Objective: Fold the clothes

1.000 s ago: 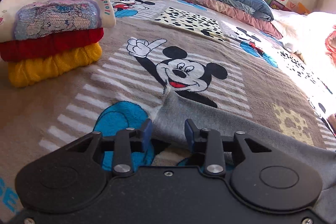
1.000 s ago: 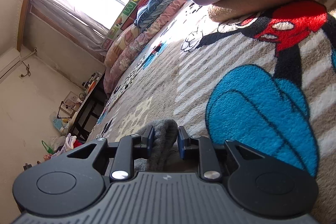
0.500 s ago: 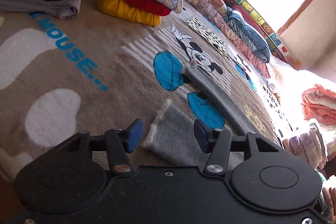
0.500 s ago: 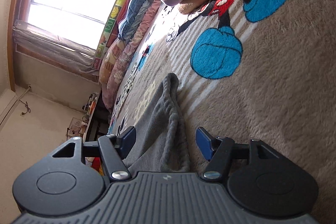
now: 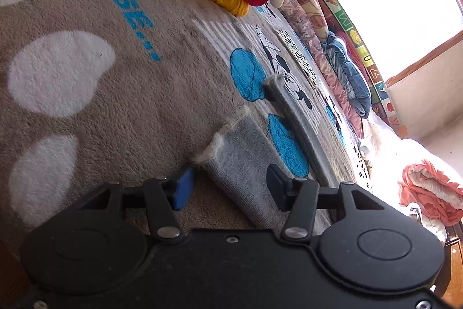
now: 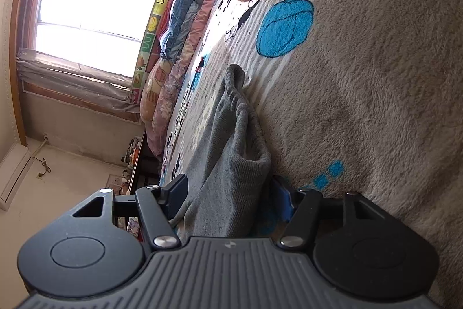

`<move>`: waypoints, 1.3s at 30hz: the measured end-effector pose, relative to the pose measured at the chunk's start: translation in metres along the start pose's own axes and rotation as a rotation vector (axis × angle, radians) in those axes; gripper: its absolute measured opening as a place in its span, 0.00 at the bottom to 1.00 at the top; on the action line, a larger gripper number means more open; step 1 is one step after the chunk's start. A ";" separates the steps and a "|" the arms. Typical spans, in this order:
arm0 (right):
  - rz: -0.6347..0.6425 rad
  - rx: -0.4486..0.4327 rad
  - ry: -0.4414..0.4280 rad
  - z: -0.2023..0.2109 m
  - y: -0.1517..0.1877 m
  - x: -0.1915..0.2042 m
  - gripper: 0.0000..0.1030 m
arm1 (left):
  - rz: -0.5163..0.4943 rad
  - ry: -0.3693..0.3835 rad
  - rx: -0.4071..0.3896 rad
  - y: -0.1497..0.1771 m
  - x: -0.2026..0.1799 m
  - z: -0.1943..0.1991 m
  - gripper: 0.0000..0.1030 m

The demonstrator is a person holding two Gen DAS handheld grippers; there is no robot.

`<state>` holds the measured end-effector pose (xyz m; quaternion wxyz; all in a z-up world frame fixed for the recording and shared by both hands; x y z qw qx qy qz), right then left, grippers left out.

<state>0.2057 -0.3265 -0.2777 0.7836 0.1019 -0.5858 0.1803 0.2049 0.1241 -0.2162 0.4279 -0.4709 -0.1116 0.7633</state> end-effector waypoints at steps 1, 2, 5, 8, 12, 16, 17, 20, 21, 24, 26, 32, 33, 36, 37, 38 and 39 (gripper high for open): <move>-0.014 -0.005 -0.008 -0.002 0.000 -0.002 0.42 | -0.019 -0.009 0.011 0.000 -0.005 -0.003 0.01; -0.028 -0.011 -0.016 -0.004 -0.001 -0.004 0.35 | -0.034 -0.010 0.002 -0.005 -0.010 -0.002 0.01; -0.087 -0.044 -0.096 0.000 -0.005 -0.002 0.15 | -0.060 0.026 -0.067 -0.029 -0.025 0.016 0.01; -0.139 -0.070 -0.197 0.011 -0.011 0.005 0.14 | -0.121 0.011 -0.060 -0.037 -0.030 0.019 0.01; -0.181 -0.054 -0.128 0.005 -0.010 -0.025 0.14 | -0.070 -0.035 0.014 -0.015 0.001 0.003 0.01; -0.126 -0.037 -0.093 0.003 -0.007 -0.025 0.14 | -0.013 -0.033 0.041 0.001 0.021 -0.003 0.04; -0.127 -0.035 -0.091 0.003 -0.007 -0.024 0.14 | -0.021 -0.033 0.037 0.001 0.021 -0.001 0.04; -0.118 -0.033 -0.086 0.004 -0.007 -0.024 0.14 | -0.060 -0.041 0.031 -0.003 0.015 0.003 0.04; -0.109 -0.035 -0.084 0.005 -0.006 -0.024 0.14 | -0.065 -0.040 0.030 -0.003 0.014 0.004 0.04; -0.102 -0.041 -0.077 0.009 -0.005 -0.025 0.14 | -0.056 -0.043 0.039 -0.002 0.016 0.002 0.04; -0.097 -0.042 -0.067 0.010 -0.006 -0.024 0.14 | -0.049 -0.040 0.041 0.000 0.018 0.003 0.04; -0.077 -0.064 -0.025 0.025 -0.009 -0.026 0.17 | -0.038 -0.043 0.039 0.001 0.023 0.010 0.08; -0.066 -0.067 -0.012 0.028 -0.009 -0.027 0.17 | -0.043 -0.048 0.037 0.001 0.024 0.013 0.08; 0.005 -0.111 0.075 0.039 -0.010 -0.025 0.18 | -0.085 -0.091 0.008 -0.002 0.026 0.029 0.08; 0.027 -0.139 0.110 0.044 -0.012 -0.024 0.18 | -0.110 -0.109 -0.008 -0.003 0.025 0.036 0.08; 0.055 -0.175 0.137 0.051 -0.014 -0.021 0.20 | -0.137 -0.115 -0.026 -0.006 0.022 0.042 0.08; 0.089 -0.211 0.164 0.058 -0.017 -0.017 0.30 | -0.162 -0.113 -0.043 -0.008 0.018 0.046 0.08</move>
Point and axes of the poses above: each gripper's, at about its wrist camera, not at the fingertips, and z roughly against the way its jaws point, x to its left, y to its underside, the point moved 10 cm from there along -z, roughly the way its jaws point, and after that the axes turned 10 degrees about -z, right-handed, at the moved point
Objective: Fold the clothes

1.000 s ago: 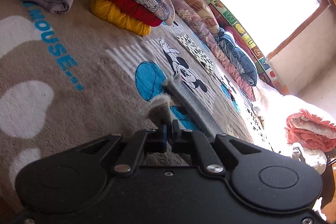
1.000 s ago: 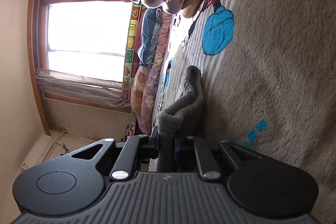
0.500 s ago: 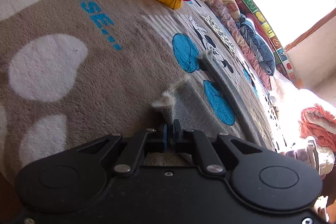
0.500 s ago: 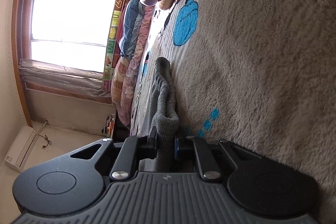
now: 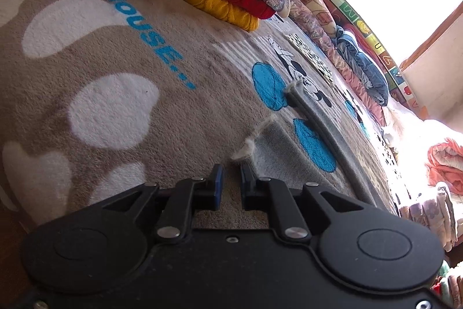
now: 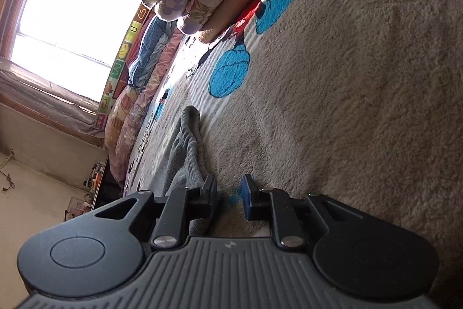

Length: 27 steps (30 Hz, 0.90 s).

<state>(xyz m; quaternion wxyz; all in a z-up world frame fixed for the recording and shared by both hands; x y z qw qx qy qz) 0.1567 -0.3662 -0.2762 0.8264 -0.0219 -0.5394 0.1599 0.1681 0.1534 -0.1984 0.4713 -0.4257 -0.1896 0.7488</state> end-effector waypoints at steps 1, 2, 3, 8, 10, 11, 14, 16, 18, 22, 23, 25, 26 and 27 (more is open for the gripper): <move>0.062 -0.038 0.018 0.007 -0.003 0.006 0.35 | -0.024 0.002 -0.018 -0.003 -0.003 0.005 0.08; 0.137 -0.054 0.017 0.011 -0.002 0.015 0.35 | -0.048 0.007 -0.031 -0.007 -0.008 0.007 0.08; 0.201 -0.044 0.005 0.010 0.001 0.025 0.35 | -0.072 0.016 -0.039 -0.010 -0.015 0.007 0.08; 0.517 0.029 -0.040 -0.003 0.025 0.075 0.35 | -0.225 0.057 -0.021 -0.013 -0.060 -0.013 0.08; 0.629 0.061 -0.042 -0.014 0.038 0.091 0.35 | -0.325 0.050 -0.005 -0.010 -0.077 -0.029 0.08; 0.684 0.076 -0.041 -0.019 0.044 0.098 0.35 | -0.368 0.043 0.000 -0.008 -0.083 -0.037 0.09; 0.832 0.108 -0.021 -0.037 0.060 0.109 0.35 | -0.460 0.021 -0.002 -0.005 -0.091 -0.058 0.10; 0.862 0.112 0.005 -0.044 0.061 0.102 0.35 | -0.509 -0.005 -0.014 -0.004 -0.089 -0.071 0.11; 0.838 0.132 0.037 -0.045 0.063 0.083 0.34 | -0.542 -0.054 -0.010 -0.001 -0.079 -0.083 0.11; 0.845 0.133 -0.004 -0.041 0.067 0.064 0.33 | -0.480 -0.052 -0.004 -0.007 -0.061 -0.084 0.12; 0.854 0.122 -0.002 -0.038 0.067 0.066 0.32 | -0.500 -0.071 -0.027 -0.013 -0.062 -0.080 0.13; 0.907 0.094 -0.006 -0.029 0.070 0.075 0.35 | -0.520 -0.081 -0.065 -0.023 -0.063 -0.077 0.18; 0.934 0.090 -0.014 -0.025 0.072 0.079 0.37 | -0.506 -0.072 -0.058 -0.025 -0.059 -0.082 0.20; 0.957 0.088 -0.016 -0.022 0.074 0.082 0.42 | -0.487 -0.070 -0.041 -0.025 -0.054 -0.088 0.20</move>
Point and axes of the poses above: each gripper's, at about its wrist camera, not at the fingertips, and z roughly against the way its jaws point, x to its left, y to its underside, the point moved 10 cm from there along -z, roughly the way its jaws point, and after that the axes turned 10 degrees about -z, right-handed, at the moved point
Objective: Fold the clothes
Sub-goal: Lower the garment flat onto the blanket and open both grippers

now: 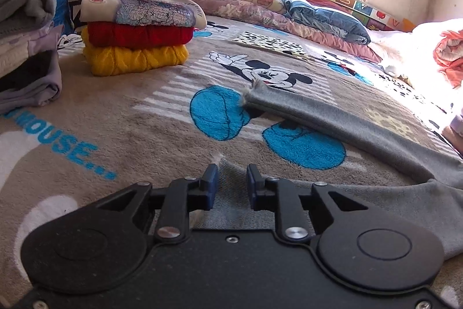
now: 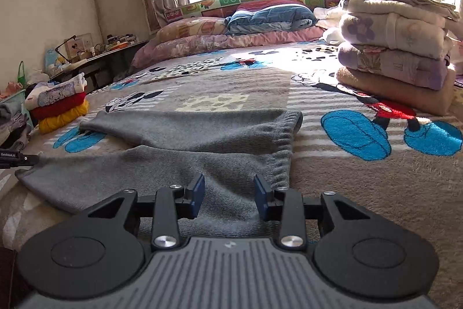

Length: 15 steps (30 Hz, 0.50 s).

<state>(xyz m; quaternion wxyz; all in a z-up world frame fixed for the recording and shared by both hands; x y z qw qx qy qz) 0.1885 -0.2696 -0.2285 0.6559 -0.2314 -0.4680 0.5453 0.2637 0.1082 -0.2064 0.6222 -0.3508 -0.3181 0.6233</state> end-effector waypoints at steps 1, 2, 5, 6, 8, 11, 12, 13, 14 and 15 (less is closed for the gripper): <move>0.000 0.022 0.010 -0.002 0.004 -0.003 0.42 | 0.028 0.011 0.020 0.005 0.005 -0.006 0.21; -0.008 0.032 0.003 -0.004 0.009 -0.007 0.41 | 0.064 0.028 0.038 0.012 0.009 -0.012 0.26; -0.033 0.044 -0.016 -0.006 0.015 -0.013 0.41 | 0.185 0.079 0.076 0.013 0.021 -0.015 0.28; -0.035 0.048 -0.018 -0.007 0.015 -0.013 0.41 | 0.193 0.081 0.087 0.012 0.022 -0.014 0.28; -0.045 0.051 -0.028 -0.009 0.016 -0.015 0.40 | 0.149 0.055 0.088 0.009 0.019 -0.009 0.28; -0.062 0.068 -0.018 -0.006 0.013 -0.013 0.40 | 0.093 0.019 0.061 0.006 0.016 0.011 0.31; -0.059 0.075 -0.012 -0.004 0.012 -0.012 0.40 | 0.083 0.020 0.050 0.006 0.016 0.018 0.32; -0.049 0.080 -0.007 0.000 0.012 -0.011 0.40 | 0.067 0.019 0.040 0.006 0.017 0.026 0.34; -0.035 0.084 -0.006 0.005 0.013 -0.009 0.40 | 0.045 0.016 0.031 0.007 0.017 0.033 0.35; -0.015 0.084 -0.005 0.011 0.014 -0.008 0.40 | 0.017 0.012 0.024 0.007 0.017 0.039 0.36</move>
Point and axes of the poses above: each gripper's, at about its wrist camera, not at the fingertips, and z roughly against the way its jaws point, x to its left, y to its underside, the point moved 10 cm from there along -z, roughly the way its jaws point, and after that the axes turned 10 degrees about -z, right-handed, at the moved point
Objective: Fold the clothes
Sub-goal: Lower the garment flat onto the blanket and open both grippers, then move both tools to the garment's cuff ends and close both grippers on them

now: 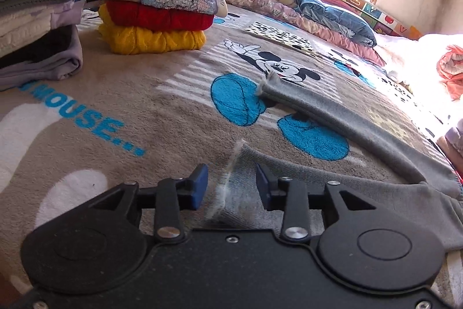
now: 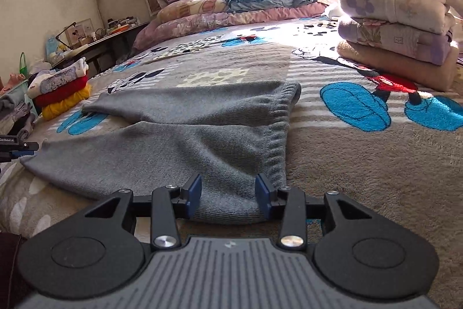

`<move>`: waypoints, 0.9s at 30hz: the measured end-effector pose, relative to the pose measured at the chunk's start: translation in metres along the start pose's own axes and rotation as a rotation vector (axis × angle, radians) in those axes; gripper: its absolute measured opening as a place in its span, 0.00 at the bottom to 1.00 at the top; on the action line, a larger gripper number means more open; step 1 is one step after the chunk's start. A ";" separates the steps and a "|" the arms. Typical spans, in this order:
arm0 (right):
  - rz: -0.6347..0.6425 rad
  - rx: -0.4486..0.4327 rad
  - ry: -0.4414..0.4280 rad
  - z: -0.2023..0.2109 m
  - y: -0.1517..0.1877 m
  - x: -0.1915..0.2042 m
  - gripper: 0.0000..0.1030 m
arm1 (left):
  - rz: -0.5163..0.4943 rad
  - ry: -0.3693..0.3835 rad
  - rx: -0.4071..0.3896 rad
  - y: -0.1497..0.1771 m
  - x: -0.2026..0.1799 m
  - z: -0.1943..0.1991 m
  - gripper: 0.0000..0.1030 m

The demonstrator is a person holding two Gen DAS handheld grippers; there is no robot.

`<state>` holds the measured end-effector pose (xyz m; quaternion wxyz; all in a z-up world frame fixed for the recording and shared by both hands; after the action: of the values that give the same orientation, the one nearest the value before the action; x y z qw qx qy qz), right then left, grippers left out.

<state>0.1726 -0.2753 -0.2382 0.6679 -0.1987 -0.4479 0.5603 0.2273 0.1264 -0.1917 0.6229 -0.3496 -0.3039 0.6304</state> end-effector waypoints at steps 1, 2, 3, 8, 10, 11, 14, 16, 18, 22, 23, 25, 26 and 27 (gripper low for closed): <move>0.020 0.000 0.002 0.005 0.002 0.001 0.40 | -0.023 0.000 -0.005 0.001 0.000 0.006 0.37; 0.039 -0.003 0.008 0.011 0.002 0.001 0.41 | -0.042 0.004 -0.008 0.001 -0.001 0.012 0.38; 0.058 -0.007 0.020 0.015 0.002 0.001 0.44 | -0.063 0.005 -0.012 0.001 -0.001 0.018 0.38; 0.155 -0.021 0.057 0.035 0.000 0.001 0.47 | -0.195 -0.014 -0.025 -0.004 -0.006 0.037 0.41; 0.221 -0.017 0.070 0.038 0.001 0.004 0.47 | -0.270 -0.030 -0.022 -0.004 -0.010 0.043 0.42; 0.274 -0.010 0.075 0.040 0.003 0.009 0.47 | -0.316 -0.038 -0.015 -0.003 -0.013 0.045 0.42; 0.411 0.013 0.086 0.041 0.009 0.021 0.47 | -0.510 -0.070 0.029 0.012 -0.021 0.047 0.42; 0.511 0.034 0.103 0.040 0.013 0.029 0.47 | -0.655 -0.098 0.054 0.023 -0.027 0.047 0.43; 0.590 0.050 0.123 0.038 0.015 0.032 0.47 | -0.793 -0.120 0.073 0.034 -0.032 0.046 0.43; 0.698 0.073 0.162 0.032 0.018 0.031 0.47 | -0.909 -0.090 0.057 0.048 -0.040 0.041 0.43; 0.726 0.077 0.172 0.029 0.018 0.030 0.47 | -0.932 -0.085 0.051 0.051 -0.041 0.038 0.43; 0.769 0.089 0.186 0.026 0.021 0.028 0.47 | -0.989 -0.084 0.045 0.057 -0.043 0.030 0.44; 0.790 0.095 0.192 0.024 0.022 0.027 0.47 | -1.018 -0.088 0.041 0.059 -0.043 0.027 0.44; 0.811 0.100 0.198 0.022 0.024 0.027 0.47 | -1.050 -0.094 0.035 0.061 -0.044 0.023 0.44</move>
<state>0.1406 -0.2489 -0.2350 0.4420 -0.3792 -0.2392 0.7769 0.1723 0.0815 -0.2256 0.8462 -0.1111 -0.4554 0.2533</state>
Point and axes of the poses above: each gripper's, at about its wrist camera, not at the fingertips, and z roughly against the way its jaws point, x to its left, y to its underside, the point moved 10 cm from there along -z, roughly the way its jaws point, and after that the axes turned 10 degrees about -z, right-handed, at the moved point
